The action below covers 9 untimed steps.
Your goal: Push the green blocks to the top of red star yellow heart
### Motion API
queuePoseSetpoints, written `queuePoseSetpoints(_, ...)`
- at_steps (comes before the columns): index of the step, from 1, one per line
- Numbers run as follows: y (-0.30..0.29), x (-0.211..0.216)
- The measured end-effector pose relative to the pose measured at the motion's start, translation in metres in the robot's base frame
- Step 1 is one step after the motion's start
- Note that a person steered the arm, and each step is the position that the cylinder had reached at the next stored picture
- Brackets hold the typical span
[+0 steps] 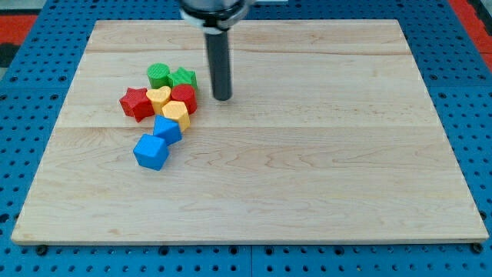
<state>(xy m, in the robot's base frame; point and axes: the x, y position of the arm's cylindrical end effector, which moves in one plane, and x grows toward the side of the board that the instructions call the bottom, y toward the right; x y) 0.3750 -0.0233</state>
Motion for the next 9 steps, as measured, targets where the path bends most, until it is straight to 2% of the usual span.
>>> queuePoseSetpoints(1,0.009,-0.040)
queuePoseSetpoints(2,-0.037,-0.056)
queuePoseSetpoints(4,-0.118,-0.040)
queuePoseSetpoints(5,-0.120,-0.034)
queuePoseSetpoints(7,-0.129,-0.063)
queuePoseSetpoints(8,-0.172,-0.081)
queuePoseSetpoints(9,-0.194,-0.079)
